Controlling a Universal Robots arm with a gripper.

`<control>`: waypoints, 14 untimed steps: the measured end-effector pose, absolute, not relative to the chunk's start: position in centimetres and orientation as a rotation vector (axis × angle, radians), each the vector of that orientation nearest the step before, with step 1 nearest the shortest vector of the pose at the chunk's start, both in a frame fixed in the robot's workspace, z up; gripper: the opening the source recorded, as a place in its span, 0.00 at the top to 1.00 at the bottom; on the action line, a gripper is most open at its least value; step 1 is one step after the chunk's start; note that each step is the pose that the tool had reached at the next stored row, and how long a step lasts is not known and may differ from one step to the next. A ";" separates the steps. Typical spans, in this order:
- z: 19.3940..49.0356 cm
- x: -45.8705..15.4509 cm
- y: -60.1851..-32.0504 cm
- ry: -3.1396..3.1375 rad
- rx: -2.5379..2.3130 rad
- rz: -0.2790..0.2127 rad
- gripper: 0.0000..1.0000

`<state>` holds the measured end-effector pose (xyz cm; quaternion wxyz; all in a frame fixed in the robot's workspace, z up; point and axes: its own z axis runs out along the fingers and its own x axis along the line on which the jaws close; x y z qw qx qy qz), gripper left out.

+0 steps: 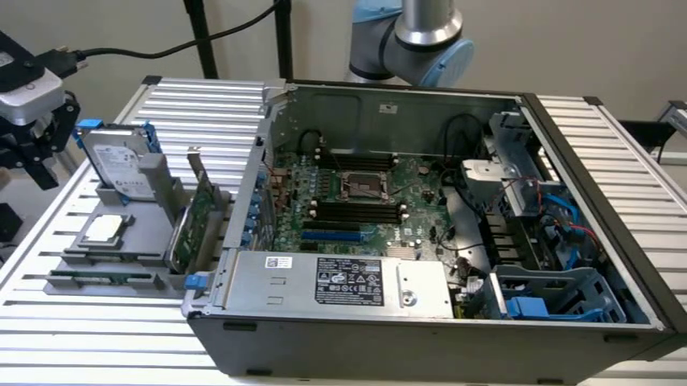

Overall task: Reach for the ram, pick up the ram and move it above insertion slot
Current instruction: 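Pick up the ram and move it above insertion slot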

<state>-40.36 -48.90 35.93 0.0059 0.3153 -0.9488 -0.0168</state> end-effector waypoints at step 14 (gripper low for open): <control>35.9 -40.4 -48.9 -2.817 1.353 -0.050 0.89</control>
